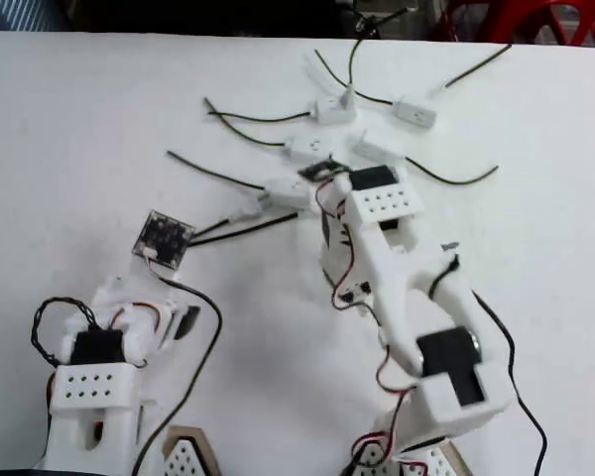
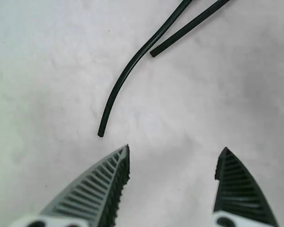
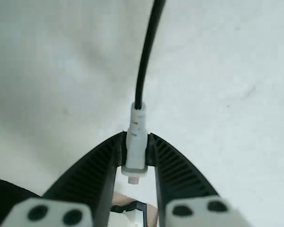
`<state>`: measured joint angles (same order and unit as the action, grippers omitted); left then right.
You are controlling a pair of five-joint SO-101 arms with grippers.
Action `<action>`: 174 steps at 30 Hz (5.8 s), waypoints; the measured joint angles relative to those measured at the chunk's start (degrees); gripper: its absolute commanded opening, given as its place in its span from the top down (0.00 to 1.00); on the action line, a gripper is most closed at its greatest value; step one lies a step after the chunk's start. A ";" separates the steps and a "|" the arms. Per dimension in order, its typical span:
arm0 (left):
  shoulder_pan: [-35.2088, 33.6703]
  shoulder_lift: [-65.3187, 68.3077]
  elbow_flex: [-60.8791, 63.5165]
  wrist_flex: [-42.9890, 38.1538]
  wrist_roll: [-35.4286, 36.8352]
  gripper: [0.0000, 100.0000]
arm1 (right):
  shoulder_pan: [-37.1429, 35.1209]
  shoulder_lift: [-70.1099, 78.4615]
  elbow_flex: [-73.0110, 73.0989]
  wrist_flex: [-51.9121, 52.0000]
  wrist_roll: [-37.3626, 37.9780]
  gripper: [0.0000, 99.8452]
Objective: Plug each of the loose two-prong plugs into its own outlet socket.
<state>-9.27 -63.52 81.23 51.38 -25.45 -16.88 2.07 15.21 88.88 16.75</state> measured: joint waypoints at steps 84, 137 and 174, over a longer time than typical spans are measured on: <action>14.68 82.29 -79.74 -13.27 -17.76 0.71 | 2.64 -72.62 61.10 -53.45 -22.07 0.98; 13.80 136.79 -144.88 -8.18 -17.76 0.98 | 2.55 -72.62 61.10 -53.54 -22.07 0.98; 15.91 137.23 -174.59 49.93 -23.74 0.72 | 2.55 -72.70 61.10 -53.54 -22.07 0.98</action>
<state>6.64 73.71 -93.36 101.32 -49.19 -14.33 -70.64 76.31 35.34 -5.32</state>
